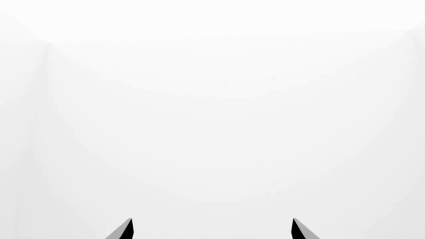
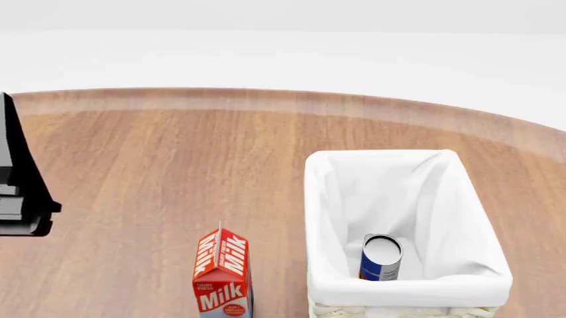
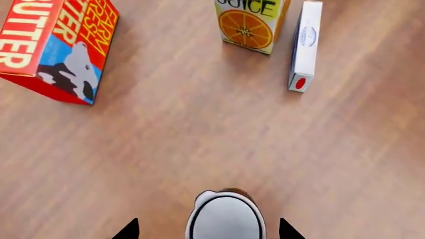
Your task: Pick up the alphabet soup and the tomato sauce, and put them in the basket.
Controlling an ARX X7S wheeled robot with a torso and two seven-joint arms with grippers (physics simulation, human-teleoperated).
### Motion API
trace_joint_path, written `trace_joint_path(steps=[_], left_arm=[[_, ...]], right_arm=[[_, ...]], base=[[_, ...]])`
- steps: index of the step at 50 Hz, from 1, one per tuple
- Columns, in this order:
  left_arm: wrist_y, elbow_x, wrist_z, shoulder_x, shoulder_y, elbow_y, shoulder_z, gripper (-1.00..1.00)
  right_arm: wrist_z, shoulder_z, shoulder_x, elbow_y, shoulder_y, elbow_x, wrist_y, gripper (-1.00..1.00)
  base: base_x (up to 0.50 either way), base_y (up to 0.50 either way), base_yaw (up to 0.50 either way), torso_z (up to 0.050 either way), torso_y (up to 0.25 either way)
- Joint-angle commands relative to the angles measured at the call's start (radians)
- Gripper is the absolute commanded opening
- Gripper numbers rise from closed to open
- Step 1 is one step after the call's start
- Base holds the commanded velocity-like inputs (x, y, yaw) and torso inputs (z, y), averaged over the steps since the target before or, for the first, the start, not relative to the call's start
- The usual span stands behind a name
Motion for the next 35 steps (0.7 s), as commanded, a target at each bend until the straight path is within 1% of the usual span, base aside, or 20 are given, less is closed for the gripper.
trace_joint_path(steps=[1, 12, 35], left_arm=[[0.009, 0.004, 0.000, 0.001, 0.004, -0.007, 0.006, 1.00], [0.016, 0.003, -0.001, -0.001, 0.009, -0.010, 0.004, 1.00], [0.006, -0.003, -0.010, -0.006, 0.005, 0.001, 0.005, 1.00]], right_arm=[[-0.042, -0.007, 0.007, 0.032, -0.023, -0.047, -0.033, 1.00], [-0.089, -0.022, -0.005, 0.099, -0.040, -0.112, -0.070, 1.00], [-0.123, -0.051, -0.024, 0.144, -0.063, -0.173, -0.102, 1.00]], base=[[0.00, 0.00, 0.00, 0.000, 0.000], [0.00, 0.00, 0.00, 0.000, 0.000], [0.00, 0.00, 0.00, 0.000, 0.000]])
